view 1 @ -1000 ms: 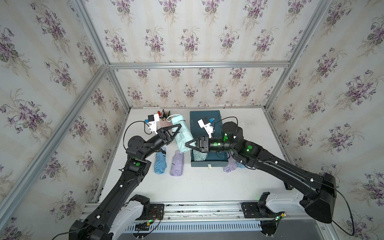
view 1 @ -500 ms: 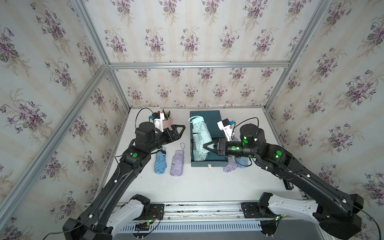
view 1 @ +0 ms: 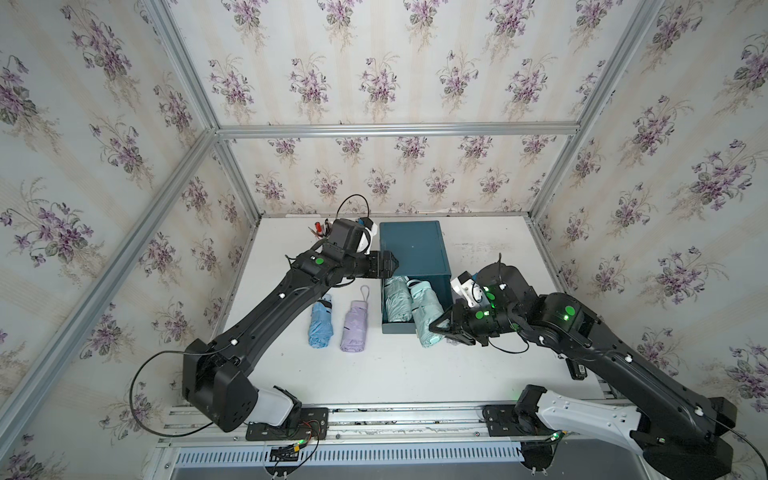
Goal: Place the umbrella in the drawer by color
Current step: Place the umbrella in the drawer.
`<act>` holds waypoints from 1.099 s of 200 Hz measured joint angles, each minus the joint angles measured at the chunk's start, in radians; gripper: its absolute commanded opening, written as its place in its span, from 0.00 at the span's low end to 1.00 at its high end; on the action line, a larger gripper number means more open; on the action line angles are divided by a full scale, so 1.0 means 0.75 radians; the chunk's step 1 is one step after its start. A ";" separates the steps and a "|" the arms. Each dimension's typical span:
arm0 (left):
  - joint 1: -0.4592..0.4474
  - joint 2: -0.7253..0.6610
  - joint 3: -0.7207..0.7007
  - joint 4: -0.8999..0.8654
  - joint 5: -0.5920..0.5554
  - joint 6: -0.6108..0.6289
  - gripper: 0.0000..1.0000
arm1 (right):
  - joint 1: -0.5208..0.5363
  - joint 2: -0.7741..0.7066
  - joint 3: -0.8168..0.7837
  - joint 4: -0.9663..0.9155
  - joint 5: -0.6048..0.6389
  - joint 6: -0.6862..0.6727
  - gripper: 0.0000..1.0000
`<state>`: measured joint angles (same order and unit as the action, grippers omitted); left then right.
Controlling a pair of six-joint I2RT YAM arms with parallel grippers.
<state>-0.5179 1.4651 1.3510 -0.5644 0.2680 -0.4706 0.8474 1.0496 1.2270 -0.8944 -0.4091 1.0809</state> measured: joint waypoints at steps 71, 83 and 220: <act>-0.024 0.068 0.001 0.028 -0.120 0.060 0.82 | -0.208 0.110 -0.018 0.007 -0.138 0.020 0.00; -0.024 0.069 -0.005 0.044 -0.119 0.065 0.80 | -0.216 0.134 -0.013 0.017 -0.149 0.018 0.00; -0.035 -0.006 -0.053 0.018 -0.068 0.124 0.80 | -0.287 0.258 -0.035 0.188 -0.110 -0.122 0.51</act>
<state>-0.5438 1.4605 1.3109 -0.5510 0.2173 -0.3775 0.6319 1.2430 1.2007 -0.7536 -0.4915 0.9894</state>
